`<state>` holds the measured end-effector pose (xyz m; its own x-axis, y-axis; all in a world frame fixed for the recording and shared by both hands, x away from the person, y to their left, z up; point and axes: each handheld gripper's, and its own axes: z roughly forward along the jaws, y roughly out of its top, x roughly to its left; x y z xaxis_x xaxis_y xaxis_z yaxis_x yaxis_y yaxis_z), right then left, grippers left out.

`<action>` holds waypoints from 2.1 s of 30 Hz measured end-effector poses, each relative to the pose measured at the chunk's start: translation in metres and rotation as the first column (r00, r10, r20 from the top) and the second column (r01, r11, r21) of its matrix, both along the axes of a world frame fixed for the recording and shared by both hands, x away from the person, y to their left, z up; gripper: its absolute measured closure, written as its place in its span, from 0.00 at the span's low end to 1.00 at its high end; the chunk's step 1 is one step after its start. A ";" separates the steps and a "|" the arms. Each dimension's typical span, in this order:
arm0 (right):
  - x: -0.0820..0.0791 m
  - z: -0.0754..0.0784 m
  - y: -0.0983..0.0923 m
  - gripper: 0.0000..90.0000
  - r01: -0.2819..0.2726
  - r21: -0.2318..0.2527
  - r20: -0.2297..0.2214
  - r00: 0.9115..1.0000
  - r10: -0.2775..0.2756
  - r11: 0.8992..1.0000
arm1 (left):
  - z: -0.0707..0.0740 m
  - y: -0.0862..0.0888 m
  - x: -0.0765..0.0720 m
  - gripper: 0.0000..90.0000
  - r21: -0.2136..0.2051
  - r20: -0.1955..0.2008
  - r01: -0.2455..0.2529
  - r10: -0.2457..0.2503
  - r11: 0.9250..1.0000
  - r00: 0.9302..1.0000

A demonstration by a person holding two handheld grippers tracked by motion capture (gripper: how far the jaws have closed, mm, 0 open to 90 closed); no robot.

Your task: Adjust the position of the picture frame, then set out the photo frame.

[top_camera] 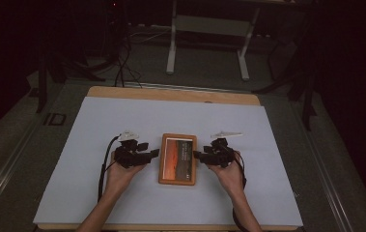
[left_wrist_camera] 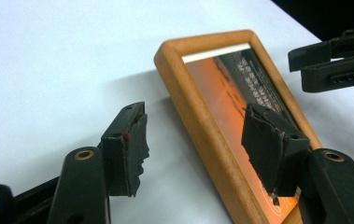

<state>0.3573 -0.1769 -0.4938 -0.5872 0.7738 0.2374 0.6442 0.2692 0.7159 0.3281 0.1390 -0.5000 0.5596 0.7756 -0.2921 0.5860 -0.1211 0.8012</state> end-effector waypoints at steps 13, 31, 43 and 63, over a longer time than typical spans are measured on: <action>-0.009 0.015 0.010 0.53 0.020 -0.111 0.155 0.988 -0.002 0.994 | 0.006 -0.004 -0.008 0.45 0.004 0.072 -0.005 0.005 1.000 0.997; 0.010 0.025 0.037 0.78 -0.063 -0.208 0.205 0.973 0.107 0.976 | 0.012 -0.004 -0.020 0.45 0.025 0.096 0.003 -0.005 1.000 0.995; 0.026 0.022 0.049 1.00 -0.057 -0.263 0.209 0.971 0.114 0.963 | 0.016 -0.006 -0.025 0.45 0.044 0.104 0.018 -0.023 0.999 0.994; 0.033 0.010 0.051 1.00 -0.051 -0.285 0.186 0.977 0.108 0.957 | 0.020 -0.007 -0.028 0.45 0.032 0.100 0.042 -0.045 0.999 0.994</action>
